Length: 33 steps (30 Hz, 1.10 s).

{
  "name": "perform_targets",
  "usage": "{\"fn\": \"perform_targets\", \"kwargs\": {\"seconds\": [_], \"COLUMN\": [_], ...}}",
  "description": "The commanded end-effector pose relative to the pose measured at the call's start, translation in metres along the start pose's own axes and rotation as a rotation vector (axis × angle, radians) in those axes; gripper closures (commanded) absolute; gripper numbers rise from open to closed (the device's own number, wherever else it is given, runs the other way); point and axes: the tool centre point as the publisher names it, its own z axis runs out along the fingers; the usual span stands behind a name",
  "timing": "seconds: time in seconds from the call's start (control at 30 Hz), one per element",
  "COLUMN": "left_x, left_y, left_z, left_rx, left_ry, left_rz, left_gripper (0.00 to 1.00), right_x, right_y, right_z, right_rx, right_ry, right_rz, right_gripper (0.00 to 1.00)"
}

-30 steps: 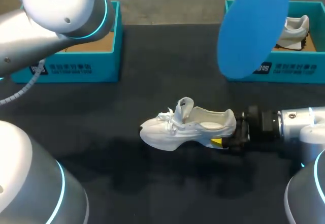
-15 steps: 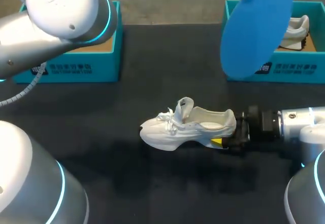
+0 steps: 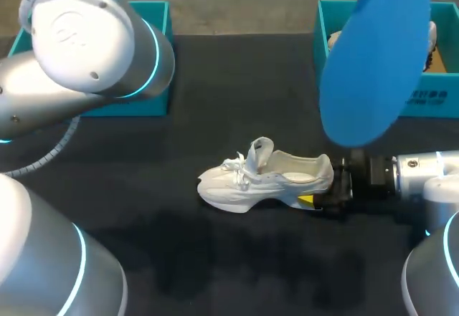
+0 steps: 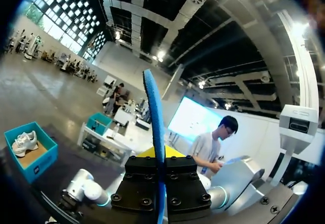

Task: Take the shoe out of the shoebox, open the shoe tongue, remove and reinsert the insole, then place the shoe into the shoebox

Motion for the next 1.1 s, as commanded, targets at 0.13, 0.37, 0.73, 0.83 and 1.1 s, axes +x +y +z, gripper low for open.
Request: {"fn": "perform_targets", "kwargs": {"seconds": [0.13, 0.37, 0.73, 0.83, 1.1], "left_x": [0.019, 0.026, 0.032, 0.030, 0.022], "left_y": [-0.011, -0.017, 0.001, 0.008, 0.026], "left_z": [-0.008, -0.020, -0.032, -0.033, -0.039], "left_rx": [-0.007, -0.015, -0.050, -0.045, -0.011], "left_ry": [0.000, -0.037, -0.030, -0.021, -0.016], "left_rz": [0.010, -0.010, 0.028, 0.047, 0.031], "left_gripper": [1.00, 1.00, 1.00, 1.00, 1.00], "right_x": [0.000, 0.000, 0.000, 0.000, 0.000], "right_y": [0.000, 0.000, 0.000, 0.000, 0.000], "right_z": [0.002, 0.002, 0.002, 0.002, 0.002], "right_rx": [0.002, 0.002, 0.002, 0.002, 0.002], "right_ry": [-0.002, -0.002, -0.002, -0.002, -0.002], "right_rz": [0.000, 0.000, 0.000, 0.000, 0.000], "right_gripper": [1.00, 1.00, 1.00, 1.00, 1.00]}}
